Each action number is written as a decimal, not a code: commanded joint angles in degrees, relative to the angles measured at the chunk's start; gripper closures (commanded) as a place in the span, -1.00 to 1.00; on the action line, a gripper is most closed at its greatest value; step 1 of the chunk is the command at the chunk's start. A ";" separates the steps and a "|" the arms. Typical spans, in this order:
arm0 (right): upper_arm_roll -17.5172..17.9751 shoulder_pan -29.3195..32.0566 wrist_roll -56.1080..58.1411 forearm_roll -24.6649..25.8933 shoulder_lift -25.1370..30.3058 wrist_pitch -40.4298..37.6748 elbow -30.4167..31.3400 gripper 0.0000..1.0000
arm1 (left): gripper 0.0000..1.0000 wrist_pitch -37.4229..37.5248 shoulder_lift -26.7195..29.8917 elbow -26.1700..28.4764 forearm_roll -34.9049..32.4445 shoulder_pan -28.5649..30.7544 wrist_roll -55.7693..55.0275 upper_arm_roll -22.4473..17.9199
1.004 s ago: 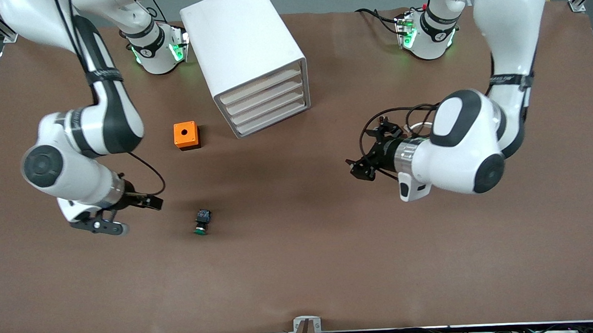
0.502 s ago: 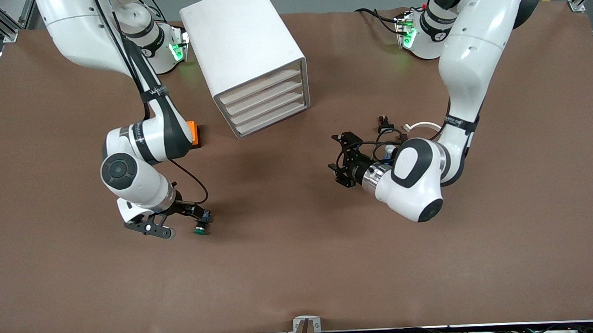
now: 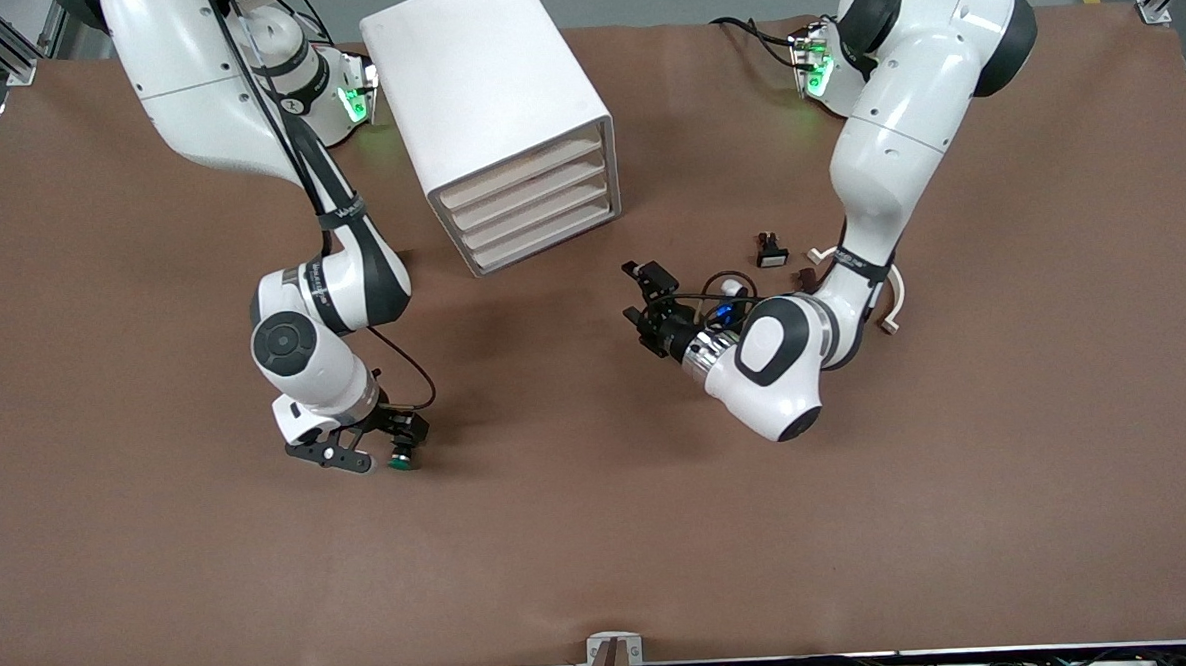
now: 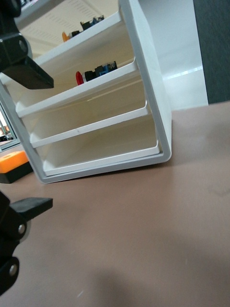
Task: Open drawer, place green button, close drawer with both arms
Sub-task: 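Grasp the green button with the right gripper while the left gripper grips the drawer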
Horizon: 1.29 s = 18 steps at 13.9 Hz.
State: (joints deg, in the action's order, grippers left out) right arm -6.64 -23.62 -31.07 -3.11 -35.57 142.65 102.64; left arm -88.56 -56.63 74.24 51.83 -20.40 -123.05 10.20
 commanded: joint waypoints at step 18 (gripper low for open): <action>0.14 -0.90 -0.04 -0.50 -3.81 0.27 -1.83 0.94 | 0.09 3.57 -5.87 0.20 6.62 -10.79 -5.80 1.32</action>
State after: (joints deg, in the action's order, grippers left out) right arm -6.43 -24.32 -31.08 -3.16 -39.34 144.24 101.67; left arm -85.62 -62.37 74.80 57.35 -30.61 -128.47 11.45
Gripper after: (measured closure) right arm 0.581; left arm 0.542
